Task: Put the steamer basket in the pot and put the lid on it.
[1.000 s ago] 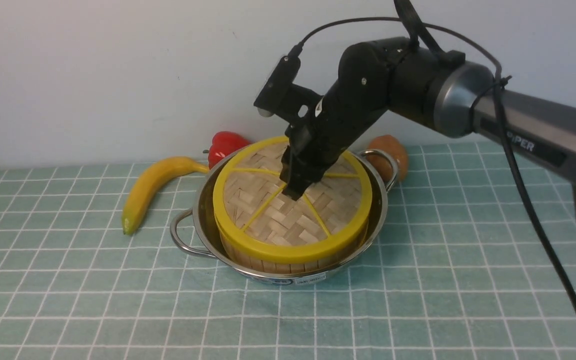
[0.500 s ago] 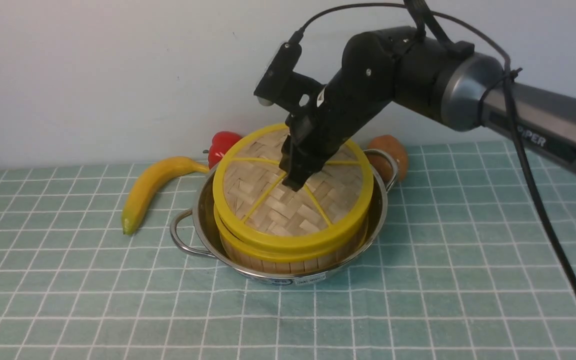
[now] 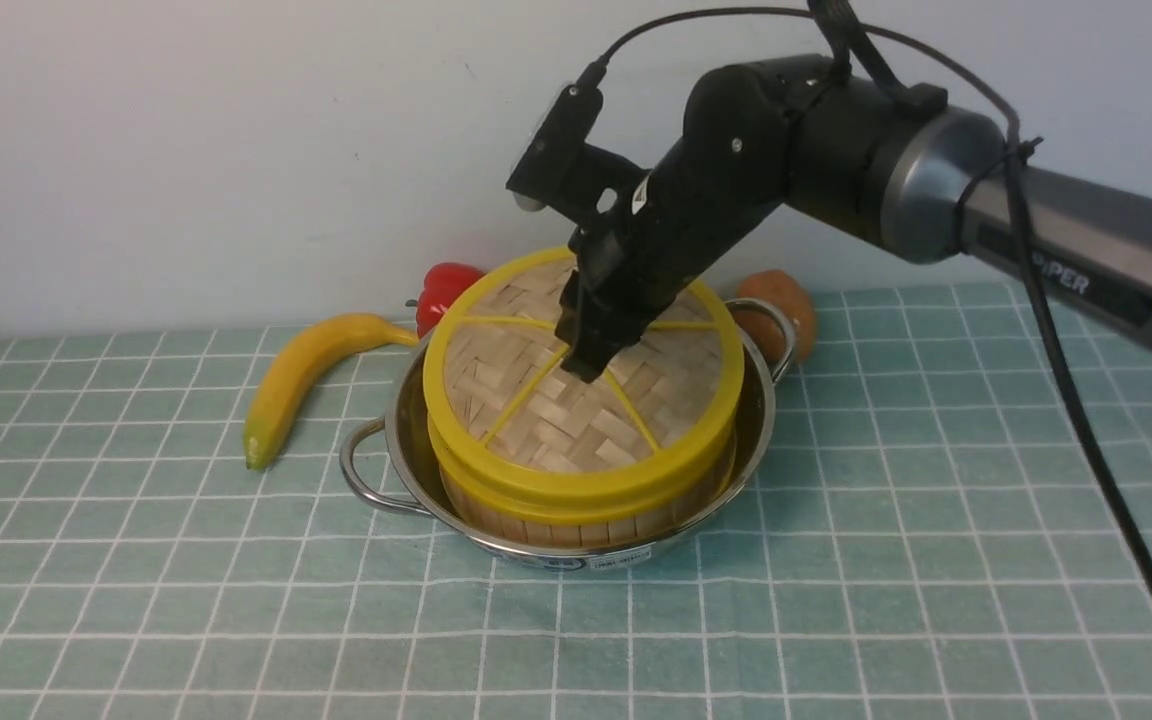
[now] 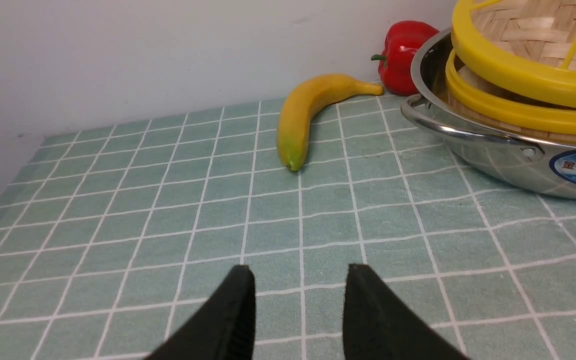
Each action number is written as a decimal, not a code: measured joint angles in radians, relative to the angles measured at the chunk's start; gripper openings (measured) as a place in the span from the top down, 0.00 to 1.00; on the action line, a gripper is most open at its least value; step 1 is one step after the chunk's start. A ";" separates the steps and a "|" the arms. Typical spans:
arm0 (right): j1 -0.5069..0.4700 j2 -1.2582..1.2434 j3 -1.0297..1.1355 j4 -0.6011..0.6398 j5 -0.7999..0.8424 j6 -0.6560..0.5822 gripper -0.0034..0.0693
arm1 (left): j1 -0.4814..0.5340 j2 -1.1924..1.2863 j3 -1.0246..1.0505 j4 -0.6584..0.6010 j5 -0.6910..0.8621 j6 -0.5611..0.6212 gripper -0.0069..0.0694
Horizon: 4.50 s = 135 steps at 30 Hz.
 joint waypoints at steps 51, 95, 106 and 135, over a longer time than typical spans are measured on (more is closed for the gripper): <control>0.000 -0.349 -0.006 -0.086 0.133 0.291 0.97 | 0.000 -0.001 0.000 0.000 0.000 0.000 0.59; -0.511 -1.832 1.789 -0.110 -0.684 0.600 0.77 | 0.000 -0.001 0.000 0.000 0.000 0.000 0.59; -0.513 -2.107 1.973 -0.147 -0.640 0.600 0.73 | 0.000 -0.001 0.000 0.000 0.000 0.000 0.59; -0.513 -2.201 2.016 -0.151 -0.577 0.616 0.62 | 0.000 -0.001 0.000 0.000 0.000 0.000 0.59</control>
